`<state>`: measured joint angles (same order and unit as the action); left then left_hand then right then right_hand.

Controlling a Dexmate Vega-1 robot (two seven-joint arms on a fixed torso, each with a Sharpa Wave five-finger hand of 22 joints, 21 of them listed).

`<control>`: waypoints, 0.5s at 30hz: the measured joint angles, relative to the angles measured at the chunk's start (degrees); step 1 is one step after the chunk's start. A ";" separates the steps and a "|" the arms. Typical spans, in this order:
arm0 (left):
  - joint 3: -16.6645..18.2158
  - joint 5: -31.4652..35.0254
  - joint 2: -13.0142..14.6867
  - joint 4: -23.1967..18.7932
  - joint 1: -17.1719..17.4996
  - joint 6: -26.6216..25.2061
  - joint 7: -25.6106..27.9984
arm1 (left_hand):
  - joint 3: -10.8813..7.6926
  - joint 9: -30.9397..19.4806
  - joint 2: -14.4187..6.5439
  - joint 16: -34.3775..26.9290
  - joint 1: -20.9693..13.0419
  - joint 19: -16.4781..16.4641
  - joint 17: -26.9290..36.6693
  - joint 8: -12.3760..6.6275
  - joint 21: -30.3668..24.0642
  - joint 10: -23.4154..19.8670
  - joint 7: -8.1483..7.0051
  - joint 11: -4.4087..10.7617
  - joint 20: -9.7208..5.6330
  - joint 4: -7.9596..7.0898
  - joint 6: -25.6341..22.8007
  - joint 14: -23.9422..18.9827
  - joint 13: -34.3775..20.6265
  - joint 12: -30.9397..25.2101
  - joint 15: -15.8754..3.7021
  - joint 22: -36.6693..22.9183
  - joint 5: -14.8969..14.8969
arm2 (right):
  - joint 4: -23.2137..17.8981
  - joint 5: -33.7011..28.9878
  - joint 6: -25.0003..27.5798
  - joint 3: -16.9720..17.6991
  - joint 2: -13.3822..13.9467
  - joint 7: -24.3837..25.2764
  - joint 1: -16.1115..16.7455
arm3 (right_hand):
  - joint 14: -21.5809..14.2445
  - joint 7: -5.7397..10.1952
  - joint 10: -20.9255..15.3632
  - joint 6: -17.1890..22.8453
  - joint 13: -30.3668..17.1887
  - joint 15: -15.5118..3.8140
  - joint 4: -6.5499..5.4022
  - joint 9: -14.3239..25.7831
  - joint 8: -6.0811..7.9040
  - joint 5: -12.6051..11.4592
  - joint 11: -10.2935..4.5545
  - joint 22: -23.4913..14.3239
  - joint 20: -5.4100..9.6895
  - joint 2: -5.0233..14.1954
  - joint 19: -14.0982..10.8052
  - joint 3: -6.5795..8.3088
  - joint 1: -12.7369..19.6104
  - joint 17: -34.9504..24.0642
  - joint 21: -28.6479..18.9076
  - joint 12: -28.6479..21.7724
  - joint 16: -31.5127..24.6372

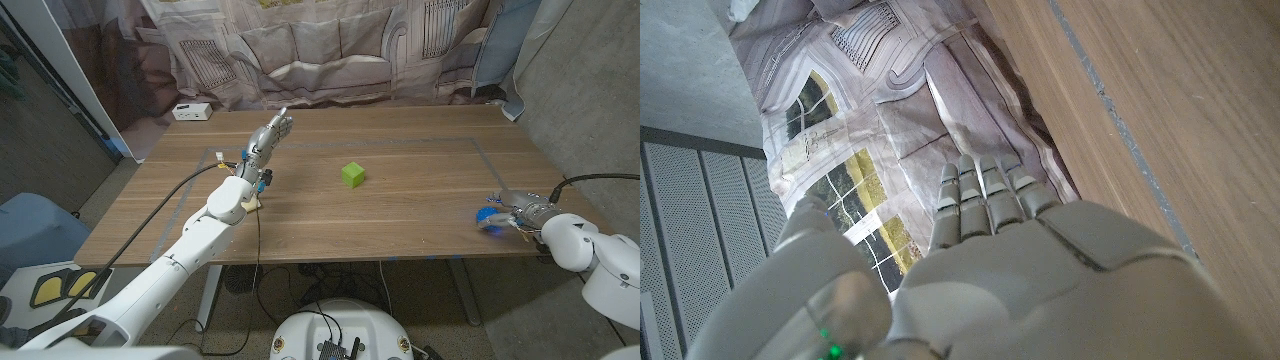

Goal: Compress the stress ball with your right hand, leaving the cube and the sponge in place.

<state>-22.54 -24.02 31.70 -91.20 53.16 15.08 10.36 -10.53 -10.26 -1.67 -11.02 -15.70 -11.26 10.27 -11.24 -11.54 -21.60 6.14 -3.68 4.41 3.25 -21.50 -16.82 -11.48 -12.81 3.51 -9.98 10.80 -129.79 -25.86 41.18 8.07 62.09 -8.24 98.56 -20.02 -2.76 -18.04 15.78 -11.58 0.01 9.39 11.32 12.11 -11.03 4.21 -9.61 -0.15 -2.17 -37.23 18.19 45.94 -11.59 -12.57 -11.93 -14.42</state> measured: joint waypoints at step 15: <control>0.15 -0.48 0.06 0.29 0.09 0.44 -0.11 | 0.25 0.00 0.00 0.00 0.00 0.00 0.00 0.00 0.00 0.00 0.00 0.00 0.00 0.24 0.00 -0.28 0.00 0.00 0.28 0.00 0.00 | 0.27 1.86 2.57 -4.94 3.86 3.85 -1.83 | -1.50 0.00 -1.62 1.43 0.00 -0.34 0.00 0.00 0.44 0.00 -0.17 0.00 0.33 0.05 -1.91 0.00 0.55 -0.30 -0.06 -0.41 -0.52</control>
<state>-22.39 -24.50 31.76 -90.91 53.24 15.52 10.25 -10.29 -10.26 -1.67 -11.02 -15.70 -11.26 10.26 -11.24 -11.54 -21.60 6.14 -3.68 4.41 3.49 -21.49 -17.10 -11.48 -12.81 3.79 -9.98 10.80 -129.52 -23.99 43.75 3.12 65.94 -4.39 96.74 -21.52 -2.75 -19.66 17.21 -11.58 -0.33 9.39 11.31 12.55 -11.03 4.04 -9.61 0.19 -2.12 -39.14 18.19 46.50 -11.88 -12.64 -12.34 -14.94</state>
